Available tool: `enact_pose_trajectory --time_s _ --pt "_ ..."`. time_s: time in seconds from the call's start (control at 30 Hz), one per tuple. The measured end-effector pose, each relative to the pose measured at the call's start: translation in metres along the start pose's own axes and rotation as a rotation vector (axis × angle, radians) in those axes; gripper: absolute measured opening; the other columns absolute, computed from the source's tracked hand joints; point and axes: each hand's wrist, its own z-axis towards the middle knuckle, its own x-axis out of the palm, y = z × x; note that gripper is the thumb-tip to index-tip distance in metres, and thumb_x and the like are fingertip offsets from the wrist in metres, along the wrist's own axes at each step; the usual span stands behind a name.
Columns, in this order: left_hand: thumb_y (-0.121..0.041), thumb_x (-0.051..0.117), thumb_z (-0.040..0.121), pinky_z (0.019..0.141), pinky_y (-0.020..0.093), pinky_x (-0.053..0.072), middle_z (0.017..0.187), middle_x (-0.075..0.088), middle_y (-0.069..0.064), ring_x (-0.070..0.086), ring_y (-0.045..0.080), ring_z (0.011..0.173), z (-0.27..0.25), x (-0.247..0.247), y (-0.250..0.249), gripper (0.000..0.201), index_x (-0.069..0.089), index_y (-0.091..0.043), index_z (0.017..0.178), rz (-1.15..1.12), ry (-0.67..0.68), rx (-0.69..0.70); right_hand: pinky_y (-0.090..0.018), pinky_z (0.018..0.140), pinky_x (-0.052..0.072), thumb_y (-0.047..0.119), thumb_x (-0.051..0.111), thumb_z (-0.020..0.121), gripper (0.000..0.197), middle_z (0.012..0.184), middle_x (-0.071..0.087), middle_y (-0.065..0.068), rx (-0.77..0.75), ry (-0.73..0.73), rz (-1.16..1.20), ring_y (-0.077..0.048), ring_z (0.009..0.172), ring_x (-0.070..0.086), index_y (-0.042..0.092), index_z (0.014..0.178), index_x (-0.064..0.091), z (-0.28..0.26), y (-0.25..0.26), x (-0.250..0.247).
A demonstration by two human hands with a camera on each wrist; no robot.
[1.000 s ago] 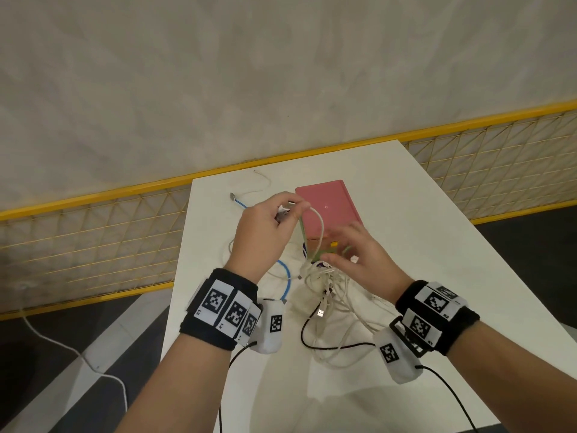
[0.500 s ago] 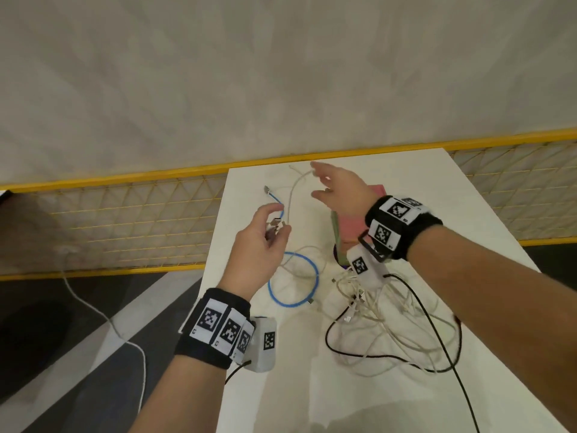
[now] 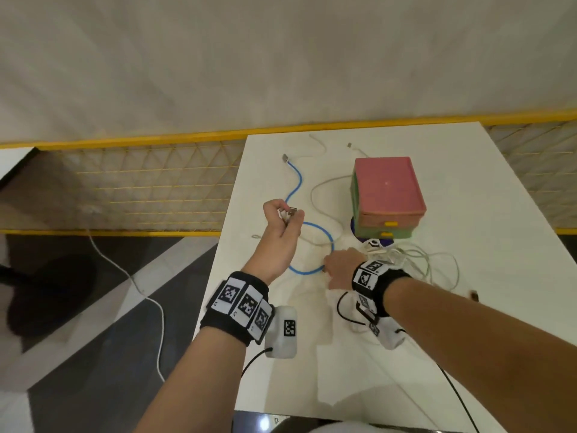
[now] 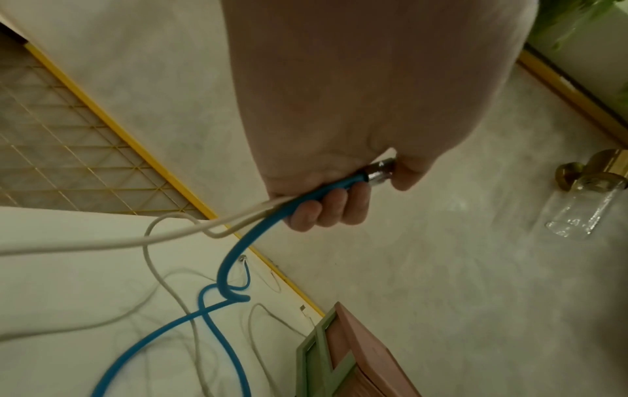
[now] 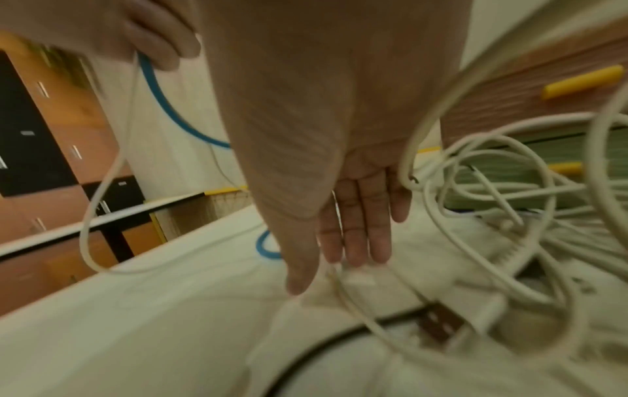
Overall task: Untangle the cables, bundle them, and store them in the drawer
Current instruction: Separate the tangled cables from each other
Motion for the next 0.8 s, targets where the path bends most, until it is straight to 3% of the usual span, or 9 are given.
enact_pose_trajectory --time_s 0.1,0.23,0.33,0.43,0.5,0.57,0.63,0.73,0.8 --pt "-0.024 0.037 0.104 0.054 0.011 0.036 0.078 0.044 0.001 0.038 0.007 0.061 -0.003 0.001 0.003 0.014 0.031 -0.016 0.113 0.028 -0.05 0.047 -0.038 0.099 0.034 0.019 0.044 0.095 0.024 0.121 0.06 -0.008 0.017 -0.038 -0.043 -0.029 0.111 0.057 0.012 0.116 0.053 -0.004 0.0 0.008" --pt "-0.029 0.049 0.1 0.058 0.012 0.038 0.073 0.044 -0.004 0.04 0.006 0.06 -0.008 -0.004 0.008 0.019 0.045 -0.018 0.115 0.049 -0.091 0.074 -0.035 0.096 0.032 0.02 0.048 0.09 0.026 0.11 0.066 -0.006 0.025 -0.174 0.056 -0.027 0.1 0.06 0.013 0.114 0.053 -0.014 -0.002 0.012" --pt "-0.031 0.055 0.098 0.056 0.018 0.035 0.059 0.047 -0.015 0.04 0.001 0.05 -0.006 -0.013 0.011 0.017 0.062 -0.016 0.097 0.119 -0.189 0.101 -0.033 0.097 0.036 0.024 0.053 0.085 0.023 0.099 0.069 -0.002 0.01 -0.384 0.267 -0.026 0.092 0.061 0.016 0.104 0.063 -0.028 -0.006 0.01" --pt "-0.037 0.048 0.1 0.053 0.026 0.03 0.045 0.036 -0.012 0.033 0.008 0.047 -0.002 -0.018 0.009 0.031 0.066 -0.019 0.082 0.109 -0.215 0.077 -0.036 0.082 0.048 0.016 0.052 0.09 0.014 0.094 0.07 -0.005 -0.031 -0.64 0.545 -0.026 0.087 0.064 0.012 0.1 0.06 -0.052 -0.009 -0.004" --pt "-0.037 0.047 0.1 0.052 0.025 0.03 0.044 0.035 -0.012 0.032 0.009 0.047 -0.001 -0.013 0.001 0.032 0.069 -0.019 0.084 0.107 -0.18 0.092 -0.033 0.073 0.052 0.011 0.05 0.093 0.009 0.091 0.07 -0.003 -0.056 -0.724 0.806 -0.019 0.081 0.067 0.013 0.101 0.055 -0.069 -0.008 -0.019" --pt "-0.039 0.048 0.099 0.052 0.026 0.03 0.05 0.032 -0.01 0.032 0.015 0.051 -0.003 0.0 -0.011 0.03 0.072 -0.022 0.093 0.084 -0.091 0.11 -0.02 0.067 0.052 0.007 0.052 0.094 0.007 0.085 0.069 -0.003 -0.101 -0.766 1.06 -0.008 0.075 0.067 0.014 0.096 0.053 -0.082 -0.007 -0.033" --pt "-0.04 0.051 0.098 0.05 0.026 0.03 0.053 0.033 -0.006 0.032 0.019 0.053 -0.004 0.018 -0.022 0.026 0.073 -0.024 0.096 0.027 0.028 0.102 -0.014 0.067 0.051 0.005 0.055 0.093 0.009 0.079 0.069 -0.006 -0.148 -0.802 1.256 -0.007 0.071 0.067 0.012 0.088 0.055 -0.092 -0.005 -0.046" --pt "-0.036 0.059 0.094 0.048 0.024 0.04 0.053 0.052 -0.008 0.046 0.01 0.05 -0.002 0.042 -0.033 0.025 0.069 -0.015 0.084 -0.021 0.046 0.074 -0.027 0.073 0.058 0.005 0.056 0.093 0.006 0.083 0.071 -0.016 -0.192 -0.851 1.396 -0.02 0.075 0.07 0.003 0.088 0.059 -0.103 -0.003 -0.057" --pt "-0.037 0.058 0.095 0.052 0.018 0.042 0.06 0.052 -0.001 0.048 0.008 0.053 0.003 0.049 -0.035 0.033 0.068 -0.006 0.09 0.003 -0.013 0.099 -0.033 0.074 0.056 0.006 0.055 0.094 0.01 0.082 0.068 -0.017 -0.192 -0.848 1.384 -0.021 0.072 0.066 -0.003 0.092 0.058 -0.107 -0.005 -0.057"
